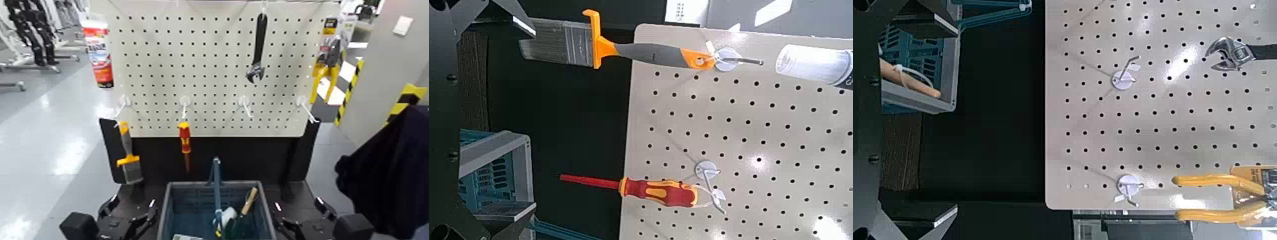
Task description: Put the tool with the wooden handle into the crate.
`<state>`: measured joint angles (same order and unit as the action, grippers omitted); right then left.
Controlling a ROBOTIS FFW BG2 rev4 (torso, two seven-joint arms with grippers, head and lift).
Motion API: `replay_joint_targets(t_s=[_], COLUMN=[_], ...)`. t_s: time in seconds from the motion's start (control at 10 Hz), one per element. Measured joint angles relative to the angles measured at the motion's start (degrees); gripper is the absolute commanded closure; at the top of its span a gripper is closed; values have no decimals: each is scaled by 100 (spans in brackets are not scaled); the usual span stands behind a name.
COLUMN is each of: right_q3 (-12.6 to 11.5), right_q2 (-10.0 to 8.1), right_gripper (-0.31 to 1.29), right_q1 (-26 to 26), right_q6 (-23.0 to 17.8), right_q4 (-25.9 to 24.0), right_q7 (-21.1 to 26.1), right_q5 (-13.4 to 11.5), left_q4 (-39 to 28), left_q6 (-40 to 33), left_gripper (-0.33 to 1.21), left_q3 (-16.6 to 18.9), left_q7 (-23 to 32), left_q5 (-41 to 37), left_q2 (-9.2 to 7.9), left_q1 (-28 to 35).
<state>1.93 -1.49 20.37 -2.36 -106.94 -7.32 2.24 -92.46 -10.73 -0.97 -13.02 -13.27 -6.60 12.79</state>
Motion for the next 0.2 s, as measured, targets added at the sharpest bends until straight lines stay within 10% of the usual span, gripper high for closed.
replay_joint_targets(t_s=[0.2], right_q3=[-9], right_q2=[15], right_gripper=[8], right_q1=[82], right_q6=[-44], right_q4=[-42], right_q7=[67], right_q5=[-91], left_q4=[-9], left_q6=[1], left_gripper=[10], left_q3=[7], left_q7=[1], left_q5=[0], left_q2=[-12], left_q1=[17])
